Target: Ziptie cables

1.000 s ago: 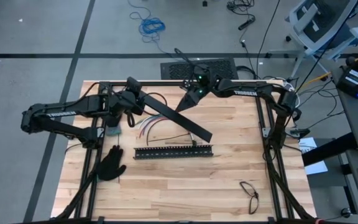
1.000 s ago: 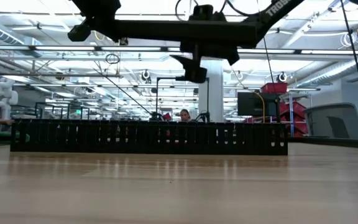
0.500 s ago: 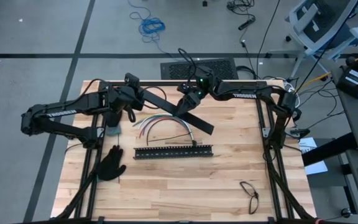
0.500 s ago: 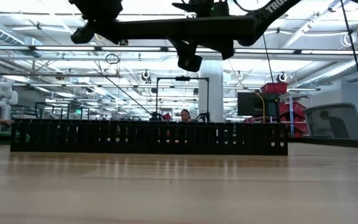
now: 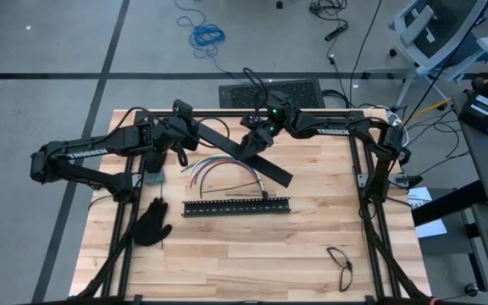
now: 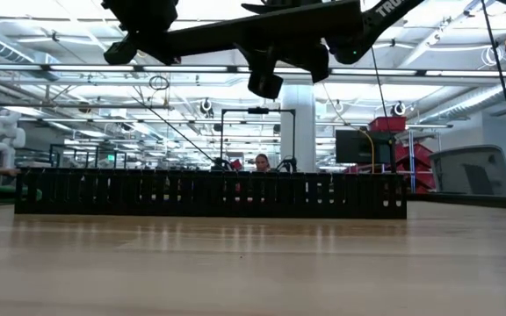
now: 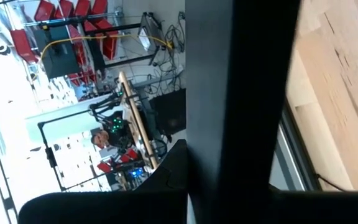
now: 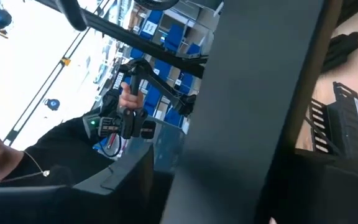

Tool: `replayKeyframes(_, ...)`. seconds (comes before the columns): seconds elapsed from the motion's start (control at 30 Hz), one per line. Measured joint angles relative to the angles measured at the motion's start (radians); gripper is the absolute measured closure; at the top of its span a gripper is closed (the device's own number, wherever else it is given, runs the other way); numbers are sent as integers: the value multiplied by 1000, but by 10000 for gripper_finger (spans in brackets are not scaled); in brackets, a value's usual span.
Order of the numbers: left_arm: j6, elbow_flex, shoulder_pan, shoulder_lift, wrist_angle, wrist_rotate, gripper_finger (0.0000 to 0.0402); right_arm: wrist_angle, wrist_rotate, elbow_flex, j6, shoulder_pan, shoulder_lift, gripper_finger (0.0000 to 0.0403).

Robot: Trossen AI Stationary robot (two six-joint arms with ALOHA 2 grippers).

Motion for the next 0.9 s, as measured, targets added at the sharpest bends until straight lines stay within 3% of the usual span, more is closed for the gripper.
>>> replayKeyframes(0.13,-30,0,-3,-2,0,1,379,5,-3,0,-33,0,0,229)
replayKeyframes(0.3,-79,3,-1,-3,9,11,370,-28,-19,-3,-49,6,4,375)
replayKeyframes(0.57,-8,2,0,-3,124,17,288,-45,-28,-3,-100,-2,3,398)
replayKeyframes(0.9,-3,-1,1,-2,189,18,277,-42,-30,-2,-95,-8,2,399)
